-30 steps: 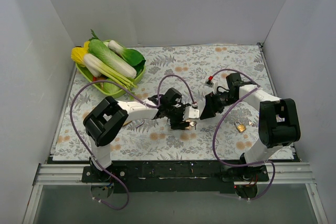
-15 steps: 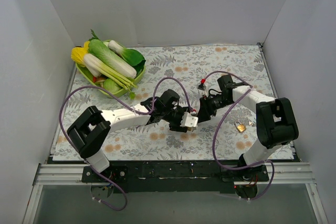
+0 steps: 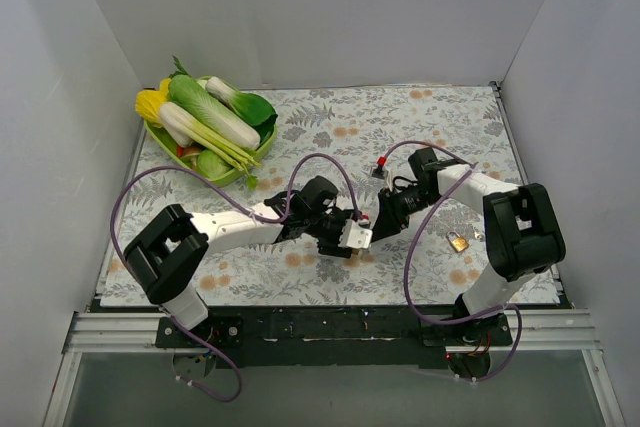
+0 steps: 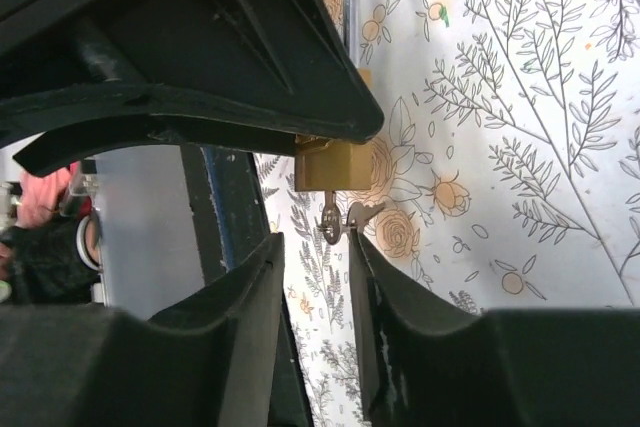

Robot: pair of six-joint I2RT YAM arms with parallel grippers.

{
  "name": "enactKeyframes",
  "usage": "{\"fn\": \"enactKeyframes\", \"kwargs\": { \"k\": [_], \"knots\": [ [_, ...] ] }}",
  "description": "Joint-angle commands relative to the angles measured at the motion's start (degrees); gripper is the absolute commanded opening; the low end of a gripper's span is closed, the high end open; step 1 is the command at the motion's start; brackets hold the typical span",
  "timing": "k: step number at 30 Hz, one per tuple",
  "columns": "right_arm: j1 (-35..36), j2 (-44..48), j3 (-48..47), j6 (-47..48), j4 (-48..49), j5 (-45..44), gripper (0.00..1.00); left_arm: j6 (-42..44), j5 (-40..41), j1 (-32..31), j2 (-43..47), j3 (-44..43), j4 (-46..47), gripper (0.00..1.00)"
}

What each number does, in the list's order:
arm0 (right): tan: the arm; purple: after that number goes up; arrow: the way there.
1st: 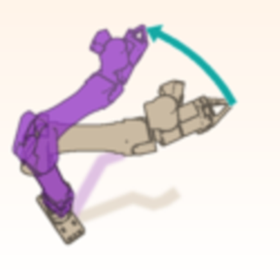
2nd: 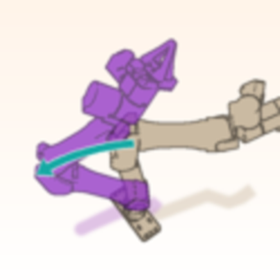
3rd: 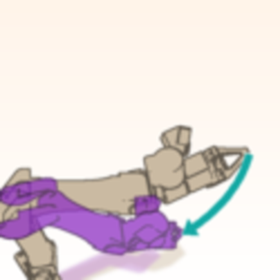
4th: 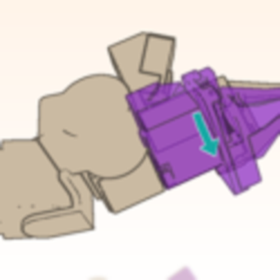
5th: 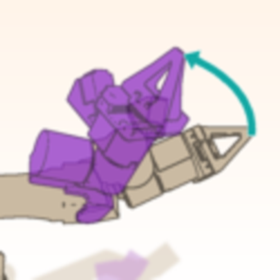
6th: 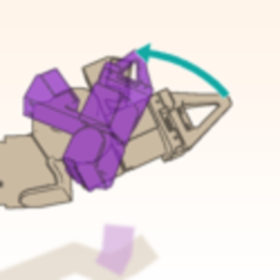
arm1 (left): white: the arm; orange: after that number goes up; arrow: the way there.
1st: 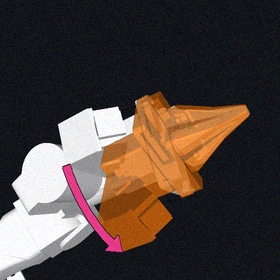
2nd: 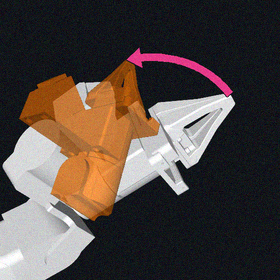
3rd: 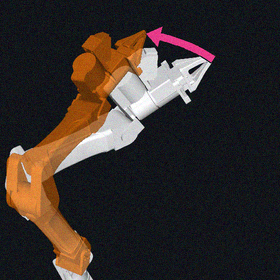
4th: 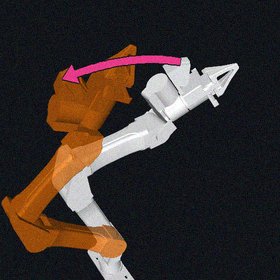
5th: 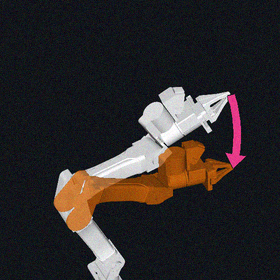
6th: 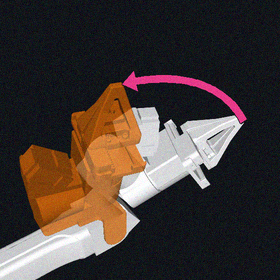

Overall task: Lock with the key
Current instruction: Remove the key from the lock.

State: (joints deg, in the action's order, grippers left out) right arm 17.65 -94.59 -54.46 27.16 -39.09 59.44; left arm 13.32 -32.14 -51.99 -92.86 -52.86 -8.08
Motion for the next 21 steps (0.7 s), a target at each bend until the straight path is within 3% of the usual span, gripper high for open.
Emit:
{"fn": "enactKeyframes", "kwargs": {
  "k": [1, 6, 14, 17, 18, 21],
  "knots": [
    [0.2, -2.1, 0.0, 2.0, -2.9, 2.5, 0.48, 1.4, -0.9, -0.2, 5.8, 0.6, 5.8, 0.00],
    [0.2, -2.0, 0.2, -1.0, -0.2, 2.5, 0.53, 1.1, -1.6, -0.2, 6.5, 1.1, 6.4, 0.00],
    [1.3, -3.0, 0.1, -1.3, 0.6, 3.7, 0.47, 0.3, -1.8, -0.2, 6.5, 0.4, 6.8, 0.00],
    [1.6, -3.0, 0.0, -1.5, 0.6, 4.0, 0.35, 0.3, -1.6, -0.2, 6.5, 0.4, 6.8, 0.00],
    [1.6, -2.9, -0.1, -1.4, 0.5, 3.9, 0.23, 0.3, -1.6, -0.2, 6.5, 0.6, 6.9, 0.00],
    [1.5, -3.0, -0.6, 0.7, -2.5, 3.3, 0.01, 0.4, -1.0, -0.1, 6.6, 0.9, 6.8, 0.00]
  ]
}}
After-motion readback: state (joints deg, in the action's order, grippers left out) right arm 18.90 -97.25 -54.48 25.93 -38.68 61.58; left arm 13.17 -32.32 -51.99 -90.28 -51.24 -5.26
